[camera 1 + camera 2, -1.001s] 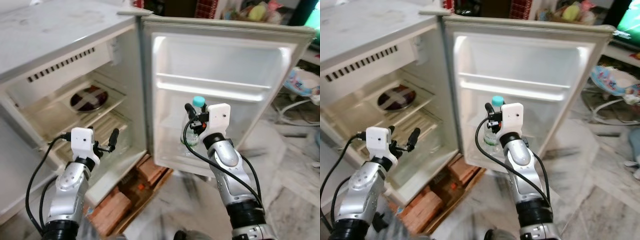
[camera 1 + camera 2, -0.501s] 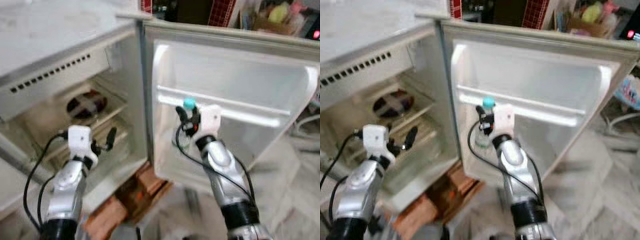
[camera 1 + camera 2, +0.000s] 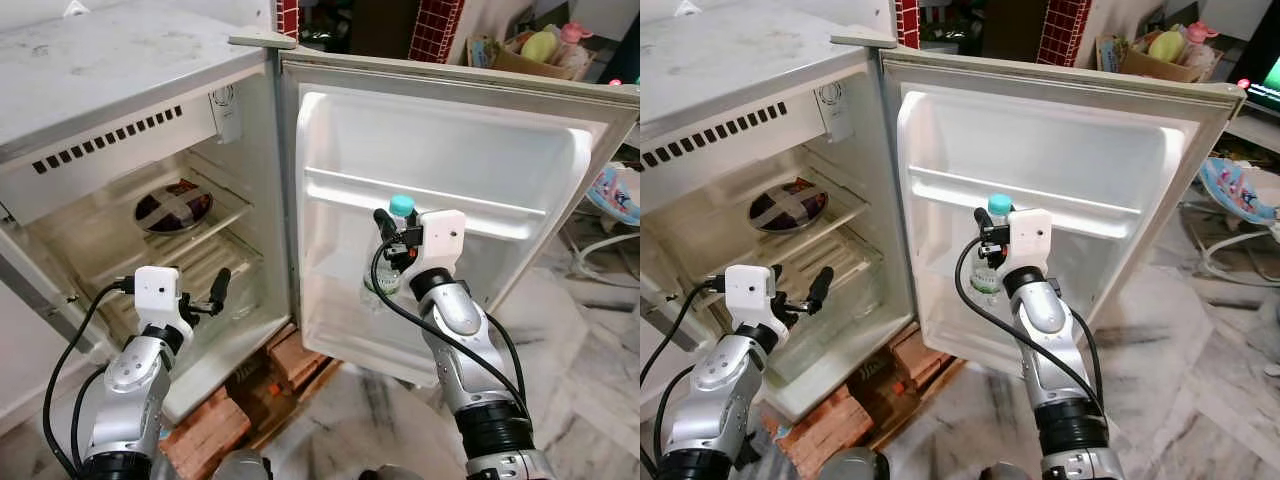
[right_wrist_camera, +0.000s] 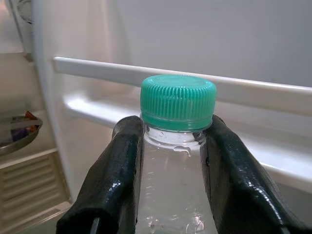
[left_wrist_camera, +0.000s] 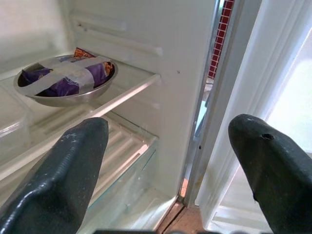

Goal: Restocking fridge

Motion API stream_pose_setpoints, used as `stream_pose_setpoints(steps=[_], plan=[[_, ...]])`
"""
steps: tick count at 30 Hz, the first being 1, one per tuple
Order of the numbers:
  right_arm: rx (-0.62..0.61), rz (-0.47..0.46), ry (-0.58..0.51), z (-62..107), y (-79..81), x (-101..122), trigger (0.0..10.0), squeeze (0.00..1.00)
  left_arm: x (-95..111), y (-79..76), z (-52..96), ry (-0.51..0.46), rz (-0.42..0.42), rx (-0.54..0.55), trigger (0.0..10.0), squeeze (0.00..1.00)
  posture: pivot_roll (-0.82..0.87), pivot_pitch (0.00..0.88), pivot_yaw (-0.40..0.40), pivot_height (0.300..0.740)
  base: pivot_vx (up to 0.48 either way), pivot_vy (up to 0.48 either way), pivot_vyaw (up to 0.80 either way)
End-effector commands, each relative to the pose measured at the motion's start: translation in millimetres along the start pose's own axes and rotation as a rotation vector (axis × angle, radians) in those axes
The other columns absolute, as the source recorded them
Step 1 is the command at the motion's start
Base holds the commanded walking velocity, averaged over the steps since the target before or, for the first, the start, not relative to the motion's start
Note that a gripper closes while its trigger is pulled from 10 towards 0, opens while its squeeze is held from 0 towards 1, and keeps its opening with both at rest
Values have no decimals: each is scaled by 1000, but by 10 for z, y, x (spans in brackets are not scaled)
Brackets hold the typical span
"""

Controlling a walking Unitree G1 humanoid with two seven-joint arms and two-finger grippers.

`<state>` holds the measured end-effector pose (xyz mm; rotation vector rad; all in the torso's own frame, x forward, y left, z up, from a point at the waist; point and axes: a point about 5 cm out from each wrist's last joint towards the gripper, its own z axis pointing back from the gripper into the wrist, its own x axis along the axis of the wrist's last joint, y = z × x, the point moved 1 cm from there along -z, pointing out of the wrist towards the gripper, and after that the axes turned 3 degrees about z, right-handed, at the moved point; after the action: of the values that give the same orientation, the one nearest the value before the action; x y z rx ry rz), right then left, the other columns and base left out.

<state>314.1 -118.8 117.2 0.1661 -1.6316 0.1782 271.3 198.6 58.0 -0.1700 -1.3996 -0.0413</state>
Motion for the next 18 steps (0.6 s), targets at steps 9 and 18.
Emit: stream_pose_setpoints(steps=[9,18], plan=[[-24,6,1,26,-56,3,10000,0,59,-26,-29,-5,-13,-9,10000,0,77,14,-12,740,0,200,-59],[-38,12,-1,33,-71,-1,10000,0,31,-29,6,0,-11,1,10000,0,75,10,3,740,0,39,0]])
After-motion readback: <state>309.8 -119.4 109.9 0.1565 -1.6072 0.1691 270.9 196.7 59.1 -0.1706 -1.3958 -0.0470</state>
